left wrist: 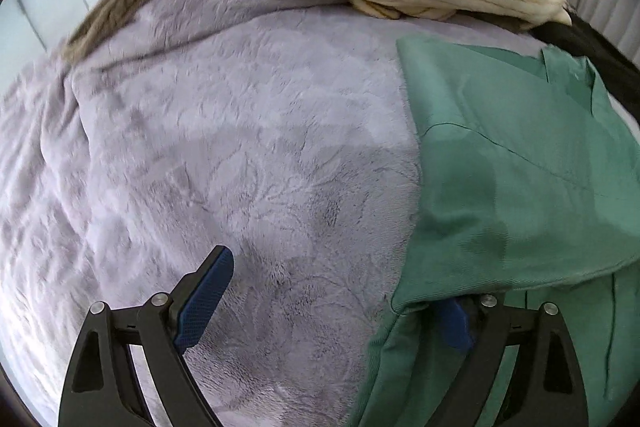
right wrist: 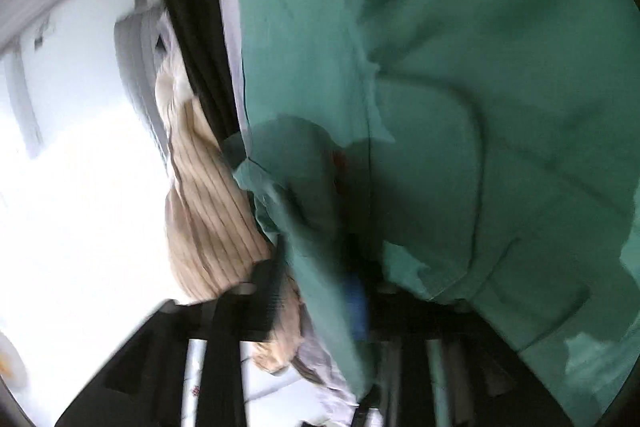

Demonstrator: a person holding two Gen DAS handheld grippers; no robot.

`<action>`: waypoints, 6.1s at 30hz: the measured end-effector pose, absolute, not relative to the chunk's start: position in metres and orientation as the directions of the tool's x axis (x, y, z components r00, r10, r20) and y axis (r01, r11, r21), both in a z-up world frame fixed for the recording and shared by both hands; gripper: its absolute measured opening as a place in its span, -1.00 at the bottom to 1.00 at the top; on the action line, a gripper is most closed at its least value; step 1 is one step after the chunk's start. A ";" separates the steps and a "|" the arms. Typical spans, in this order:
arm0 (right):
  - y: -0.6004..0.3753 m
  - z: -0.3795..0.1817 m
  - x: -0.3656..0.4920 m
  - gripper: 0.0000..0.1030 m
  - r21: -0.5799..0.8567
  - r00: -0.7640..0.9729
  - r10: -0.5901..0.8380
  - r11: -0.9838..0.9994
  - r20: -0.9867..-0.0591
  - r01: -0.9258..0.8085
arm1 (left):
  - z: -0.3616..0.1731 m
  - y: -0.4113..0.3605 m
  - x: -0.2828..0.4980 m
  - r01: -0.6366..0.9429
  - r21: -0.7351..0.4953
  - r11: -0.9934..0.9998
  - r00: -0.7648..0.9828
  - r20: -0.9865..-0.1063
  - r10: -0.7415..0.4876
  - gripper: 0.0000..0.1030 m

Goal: Fold large clothes

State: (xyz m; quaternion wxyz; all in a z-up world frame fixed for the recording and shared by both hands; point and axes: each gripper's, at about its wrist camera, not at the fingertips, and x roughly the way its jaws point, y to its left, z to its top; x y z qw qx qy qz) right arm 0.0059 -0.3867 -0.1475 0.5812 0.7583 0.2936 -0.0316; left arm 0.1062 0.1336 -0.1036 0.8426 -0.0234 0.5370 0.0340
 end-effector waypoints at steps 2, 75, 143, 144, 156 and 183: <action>-0.387 -0.137 0.009 -0.07 0.858 0.785 0.440 -0.061 -0.435 0.510 | -0.103 0.135 0.106 -0.077 -0.015 0.997 0.412 -0.911 0.018 0.82; -0.337 -0.093 -0.033 -0.47 0.557 0.409 0.385 0.659 -0.827 0.506 | -0.080 0.085 0.135 0.084 -0.025 0.996 0.257 -0.965 -0.046 -0.84; -0.648 -0.036 -0.074 -0.92 0.907 0.894 0.242 0.294 -0.377 0.303 | -0.072 -0.205 0.080 0.364 -0.164 0.917 0.150 -0.961 -0.232 0.98; -0.632 -0.020 -0.058 -0.92 0.891 0.879 0.286 0.365 -0.382 0.269 | -0.070 -0.201 0.082 0.355 -0.163 0.921 0.164 -0.959 -0.233 0.98; -0.354 0.011 0.078 -0.92 0.570 0.515 0.545 0.812 -0.662 -0.126 | -0.061 -0.089 0.117 0.128 -0.112 0.985 0.311 -0.939 -0.147 0.98; -0.240 -0.029 0.101 -0.71 0.384 0.506 0.353 0.922 -0.787 -0.046 | -0.065 0.047 0.102 -0.035 -0.132 0.991 0.352 -0.929 -0.111 0.98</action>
